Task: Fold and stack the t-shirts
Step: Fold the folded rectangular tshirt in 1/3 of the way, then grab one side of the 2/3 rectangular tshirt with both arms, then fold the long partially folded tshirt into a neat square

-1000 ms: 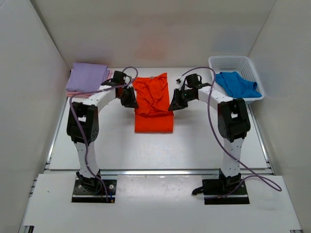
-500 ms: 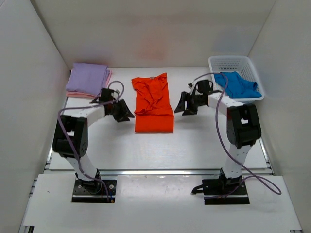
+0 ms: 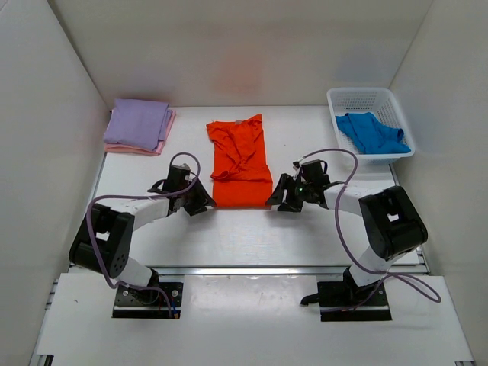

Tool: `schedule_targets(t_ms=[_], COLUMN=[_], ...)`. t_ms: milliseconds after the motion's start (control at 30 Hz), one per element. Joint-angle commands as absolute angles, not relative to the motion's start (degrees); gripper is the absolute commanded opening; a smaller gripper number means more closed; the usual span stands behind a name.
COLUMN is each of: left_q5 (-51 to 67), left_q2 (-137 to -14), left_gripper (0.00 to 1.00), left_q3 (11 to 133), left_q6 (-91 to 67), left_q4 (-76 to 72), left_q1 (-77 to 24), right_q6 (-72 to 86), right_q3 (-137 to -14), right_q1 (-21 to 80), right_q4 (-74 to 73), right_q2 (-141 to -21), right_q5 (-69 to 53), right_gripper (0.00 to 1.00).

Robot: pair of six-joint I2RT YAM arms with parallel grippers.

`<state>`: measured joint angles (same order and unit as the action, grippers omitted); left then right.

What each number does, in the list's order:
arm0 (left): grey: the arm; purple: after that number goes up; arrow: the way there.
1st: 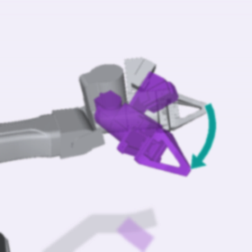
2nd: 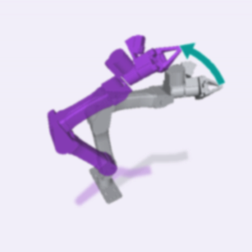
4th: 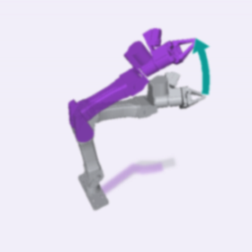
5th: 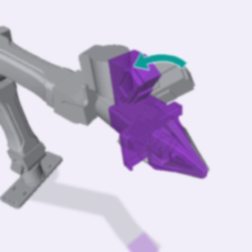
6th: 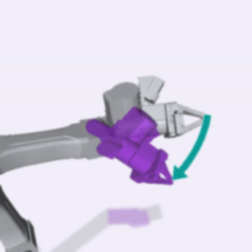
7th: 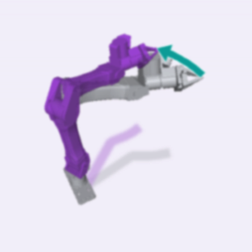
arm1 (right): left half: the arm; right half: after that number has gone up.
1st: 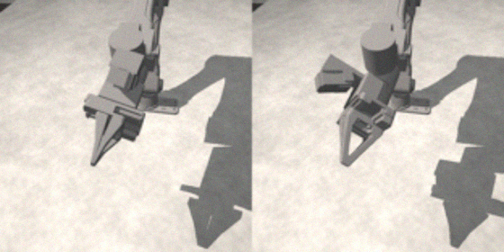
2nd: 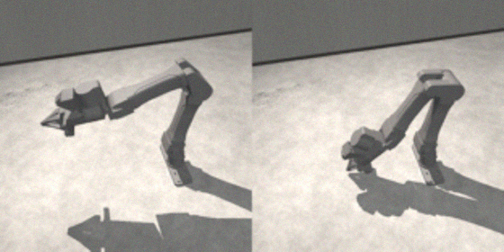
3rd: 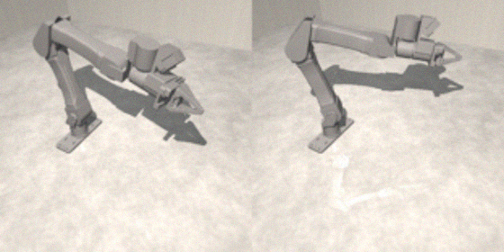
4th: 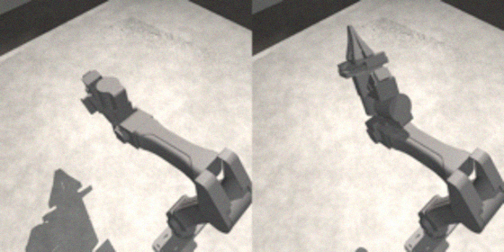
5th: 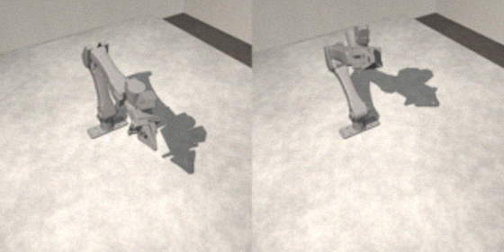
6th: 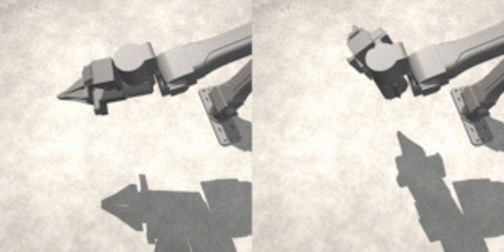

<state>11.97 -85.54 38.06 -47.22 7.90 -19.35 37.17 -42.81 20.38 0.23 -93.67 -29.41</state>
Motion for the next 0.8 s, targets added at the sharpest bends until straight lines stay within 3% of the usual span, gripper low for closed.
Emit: schedule_targets(t_ms=[0,267,333,367,400,433,667,767], left_q5=[6.8,7.4,7.6,8.3,8.2,9.4,8.2,9.8], left_q2=[-83.8,-87.5,-88.3,-88.8,-88.8,-89.2,-83.8,-80.1], left_gripper=[0.53,0.51,0.38,0.32,0.13,0.00,0.00,0.00], left_q3=[37.5,38.1,38.9,39.0,39.5,40.2,54.2,52.3], left_q6=[-51.5,-54.9,-55.0,-55.2,-55.2,-55.7,-50.1,-50.5], left_q4=[3.4,0.7,0.8,1.0,-0.9,-1.1,11.5,12.1], left_q1=[-19.7,-21.7,-22.2,-22.1,-22.4,-22.2,-20.8,-20.4], right_q6=[41.2,41.8,42.6,43.4,43.4,43.2,34.6,34.3], right_q3=[-41.2,-43.9,-43.9,-43.3,-44.2,-45.5,-65.6,-65.6], right_q1=[20.6,22.8,23.8,23.6,23.6,23.1,21.0,21.2], right_q4=[7.4,5.2,4.7,4.7,5.4,4.9,-12.0,-14.8], right_q2=[-94.7,-99.5,-99.6,-99.5,-100.0,-100.1,-98.4,-96.6], right_q5=[-25.5,-23.6,-23.3,-23.0,-24.0,-24.4,-24.5,-25.1], right_gripper=[0.57,0.49,0.30,0.04,0.00,0.00,0.00,0.00])
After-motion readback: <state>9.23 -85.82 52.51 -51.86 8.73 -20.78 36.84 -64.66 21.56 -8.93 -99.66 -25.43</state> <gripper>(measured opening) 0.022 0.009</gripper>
